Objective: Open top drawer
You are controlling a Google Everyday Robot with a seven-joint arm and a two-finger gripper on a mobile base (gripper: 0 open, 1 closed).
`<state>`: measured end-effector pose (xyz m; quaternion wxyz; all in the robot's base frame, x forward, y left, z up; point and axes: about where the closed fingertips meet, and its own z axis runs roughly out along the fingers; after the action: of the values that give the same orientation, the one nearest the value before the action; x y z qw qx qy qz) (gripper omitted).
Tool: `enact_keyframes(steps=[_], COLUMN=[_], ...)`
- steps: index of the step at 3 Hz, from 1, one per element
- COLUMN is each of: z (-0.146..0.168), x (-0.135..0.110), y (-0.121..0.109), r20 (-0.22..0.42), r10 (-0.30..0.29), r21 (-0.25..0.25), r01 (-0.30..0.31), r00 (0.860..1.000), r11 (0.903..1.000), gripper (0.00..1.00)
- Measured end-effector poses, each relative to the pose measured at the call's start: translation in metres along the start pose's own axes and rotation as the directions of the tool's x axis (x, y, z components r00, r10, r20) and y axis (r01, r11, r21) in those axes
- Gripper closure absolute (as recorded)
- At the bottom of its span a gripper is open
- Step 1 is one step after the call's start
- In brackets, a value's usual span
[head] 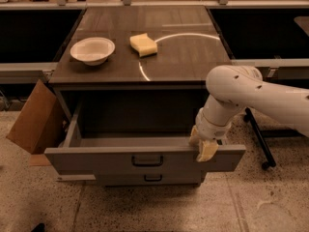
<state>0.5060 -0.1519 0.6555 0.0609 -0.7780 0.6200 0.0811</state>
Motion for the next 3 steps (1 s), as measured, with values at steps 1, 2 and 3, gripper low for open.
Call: enact_keyframes(steps=[1,2,3], z=[0.000,-0.006,-0.005], x=[0.000,0.004,0.004], y=[0.000,0.033,0.033], r20=[0.000,0.007,0.007], r10=[0.001,0.078,0.078], r21=[0.000,0.013,0.013], r01=[-0.001,-0.078,-0.078], r00=[1.000,0.997,0.997], r11=[1.0000,0.9969,0.9969], gripper=[1.00,1.00,1.00])
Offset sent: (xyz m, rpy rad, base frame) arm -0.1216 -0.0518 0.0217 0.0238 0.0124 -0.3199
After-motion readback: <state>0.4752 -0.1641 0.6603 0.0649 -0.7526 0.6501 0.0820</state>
